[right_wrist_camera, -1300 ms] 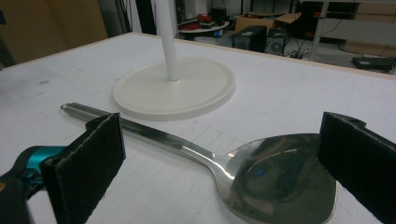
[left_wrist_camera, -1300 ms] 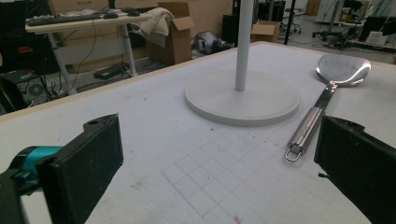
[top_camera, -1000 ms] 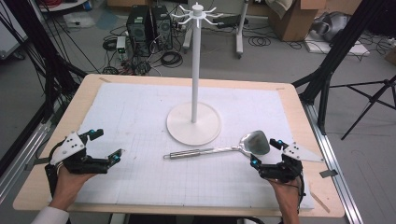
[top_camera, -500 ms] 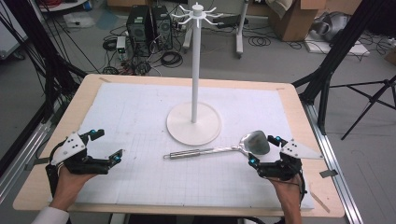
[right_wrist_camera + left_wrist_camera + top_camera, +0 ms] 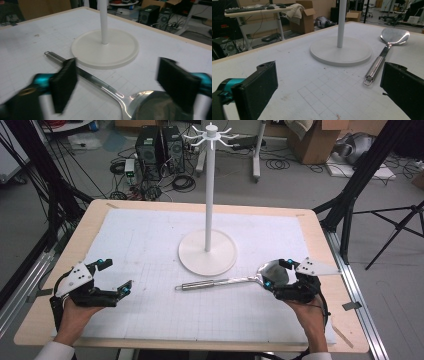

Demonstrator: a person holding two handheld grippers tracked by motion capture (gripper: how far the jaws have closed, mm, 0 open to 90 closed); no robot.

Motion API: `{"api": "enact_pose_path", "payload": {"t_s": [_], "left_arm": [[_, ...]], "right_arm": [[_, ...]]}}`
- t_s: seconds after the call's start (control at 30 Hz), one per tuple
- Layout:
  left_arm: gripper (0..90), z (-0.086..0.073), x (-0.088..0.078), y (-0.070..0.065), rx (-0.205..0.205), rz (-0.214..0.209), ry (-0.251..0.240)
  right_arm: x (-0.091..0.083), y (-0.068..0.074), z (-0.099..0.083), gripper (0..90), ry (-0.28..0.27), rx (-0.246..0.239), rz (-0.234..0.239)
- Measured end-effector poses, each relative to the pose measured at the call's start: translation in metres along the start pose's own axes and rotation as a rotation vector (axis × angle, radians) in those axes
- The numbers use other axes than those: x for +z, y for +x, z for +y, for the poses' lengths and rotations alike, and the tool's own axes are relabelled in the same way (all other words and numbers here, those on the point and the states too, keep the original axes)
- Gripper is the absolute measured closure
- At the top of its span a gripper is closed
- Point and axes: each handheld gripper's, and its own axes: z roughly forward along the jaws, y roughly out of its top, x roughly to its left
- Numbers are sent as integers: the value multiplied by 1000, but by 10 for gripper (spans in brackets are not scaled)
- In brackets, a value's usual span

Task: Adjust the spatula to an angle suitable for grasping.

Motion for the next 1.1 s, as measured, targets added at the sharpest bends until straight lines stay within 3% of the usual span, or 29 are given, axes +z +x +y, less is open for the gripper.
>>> {"api": "enact_pose_path", "payload": {"t_s": [0.03, 0.13, 0.4, 0.5, 0.7, 1.1], "left_arm": [[17, 0, 0, 0, 1, 1, 0], [17, 0, 0, 0, 0, 0, -1], [17, 0, 0, 0, 1, -4, 3], [17, 0, 1, 0, 4, -3, 3], [17, -1, 1, 0, 1, -3, 2], [17, -1, 2, -1, 5, -6, 8]], "right_arm": [[0, -1, 2, 235, 6, -3, 11], [4, -5, 6, 265, 42, -4, 12], [13, -13, 13, 552, 120, -8, 47], [16, -17, 15, 694, 152, -3, 28], [20, -27, 19, 874, 193, 14, 4], [40, -33, 28, 897, 287, -10, 37]]}}
